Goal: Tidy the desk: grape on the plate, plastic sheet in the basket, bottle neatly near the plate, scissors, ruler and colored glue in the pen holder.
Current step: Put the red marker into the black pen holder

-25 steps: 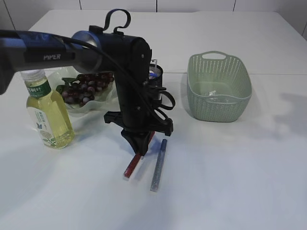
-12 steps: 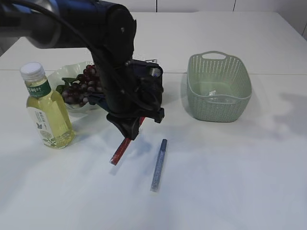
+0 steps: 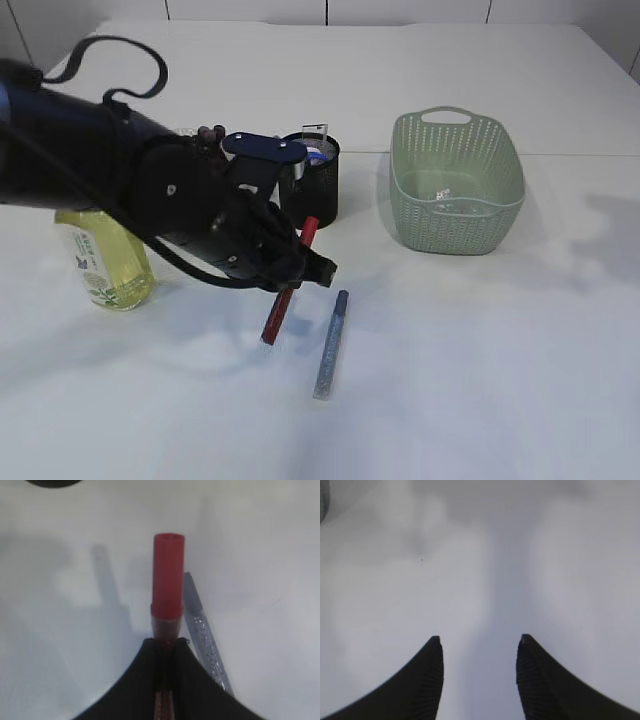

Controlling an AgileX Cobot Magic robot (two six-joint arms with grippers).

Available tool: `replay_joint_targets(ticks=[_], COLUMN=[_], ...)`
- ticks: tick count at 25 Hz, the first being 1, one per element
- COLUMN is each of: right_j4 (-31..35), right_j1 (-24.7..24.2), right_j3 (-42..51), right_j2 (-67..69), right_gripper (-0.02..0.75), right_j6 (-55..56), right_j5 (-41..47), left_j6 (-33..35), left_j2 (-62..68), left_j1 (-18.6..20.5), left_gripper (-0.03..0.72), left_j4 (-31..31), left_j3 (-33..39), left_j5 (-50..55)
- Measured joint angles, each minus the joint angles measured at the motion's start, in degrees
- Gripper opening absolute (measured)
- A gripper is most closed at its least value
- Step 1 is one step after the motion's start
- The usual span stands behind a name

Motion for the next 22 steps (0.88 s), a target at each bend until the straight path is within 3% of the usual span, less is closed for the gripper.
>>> replay_joint_targets(ticks=[7, 17, 22], right_j4=[0.00, 0.00, 0.00], right_j1=[0.00, 0.00, 0.00], right_j3=[0.00, 0.00, 0.00], right_j2=[0.00, 0.00, 0.00], right_gripper=[0.381, 0.381, 0.381], right_j6=[0.00, 0.00, 0.00], right_j5=[0.00, 0.00, 0.00], left_j6=[-0.10, -0.10, -0.10], left_j2=[-0.30, -1.05, -1.05], left_j1=[0.00, 0.10, 2.11], left_gripper=[0.034, 0.034, 0.036], left_j4=[3.21, 3.57, 2.38], left_j3=[3.00, 3.13, 2.22], left_j5=[-15.72, -36.80, -47.76])
